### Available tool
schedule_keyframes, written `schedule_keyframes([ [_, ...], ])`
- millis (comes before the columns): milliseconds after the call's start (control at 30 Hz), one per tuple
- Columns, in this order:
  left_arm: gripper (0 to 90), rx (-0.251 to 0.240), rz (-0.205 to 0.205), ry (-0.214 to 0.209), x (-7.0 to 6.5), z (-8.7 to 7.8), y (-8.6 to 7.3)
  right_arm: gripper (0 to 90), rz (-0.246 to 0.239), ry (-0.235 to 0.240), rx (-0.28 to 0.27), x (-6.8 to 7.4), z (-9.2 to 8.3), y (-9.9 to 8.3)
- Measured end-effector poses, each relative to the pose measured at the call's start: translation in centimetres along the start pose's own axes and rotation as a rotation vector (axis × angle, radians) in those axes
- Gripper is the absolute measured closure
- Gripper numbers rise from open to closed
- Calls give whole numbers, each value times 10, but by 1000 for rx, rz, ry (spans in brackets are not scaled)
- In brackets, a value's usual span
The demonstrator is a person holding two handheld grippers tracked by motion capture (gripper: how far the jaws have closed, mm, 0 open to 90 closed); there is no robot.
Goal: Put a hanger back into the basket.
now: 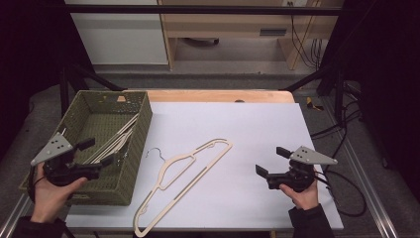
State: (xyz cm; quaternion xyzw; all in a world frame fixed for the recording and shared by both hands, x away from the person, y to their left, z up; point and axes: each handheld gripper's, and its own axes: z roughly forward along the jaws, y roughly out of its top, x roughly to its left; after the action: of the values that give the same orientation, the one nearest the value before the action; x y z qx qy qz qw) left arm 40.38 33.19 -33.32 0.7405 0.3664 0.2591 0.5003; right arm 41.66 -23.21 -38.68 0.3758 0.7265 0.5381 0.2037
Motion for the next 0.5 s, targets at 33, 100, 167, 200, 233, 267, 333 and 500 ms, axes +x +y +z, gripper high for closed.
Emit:
schedule_keyframes([
  [33, 133, -6, 4, 2, -5, 0, 0, 33, 1, 0, -2, 0, 0, 0],
  [100, 133, -25, 13, -1, -18, 0, -1, 32, -1, -1, -2, 0, -1, 0],
  [167, 133, -45, 15, -12, -29, 1, -4, 32, 0, -1, -2, 0, -2, 0],
  [200, 133, -47, 14, -15, -33, 2, -4, 32, 0, -1, -2, 0, -2, 0],
  [233, 131, -60, 9, -19, -39, 3, -6, 32, 0, -1, -2, 0, -2, 0],
  [267, 128, -62, 10, -20, -42, 4, -7, 32, -1, -2, -2, 0, -2, 0],
  [333, 126, -61, 18, -17, -50, 7, -9, 32, -3, 2, -1, 0, -2, 0],
  [500, 124, -54, 31, -33, -66, 15, -13, 31, -1, 1, 0, 0, -2, 0],
])
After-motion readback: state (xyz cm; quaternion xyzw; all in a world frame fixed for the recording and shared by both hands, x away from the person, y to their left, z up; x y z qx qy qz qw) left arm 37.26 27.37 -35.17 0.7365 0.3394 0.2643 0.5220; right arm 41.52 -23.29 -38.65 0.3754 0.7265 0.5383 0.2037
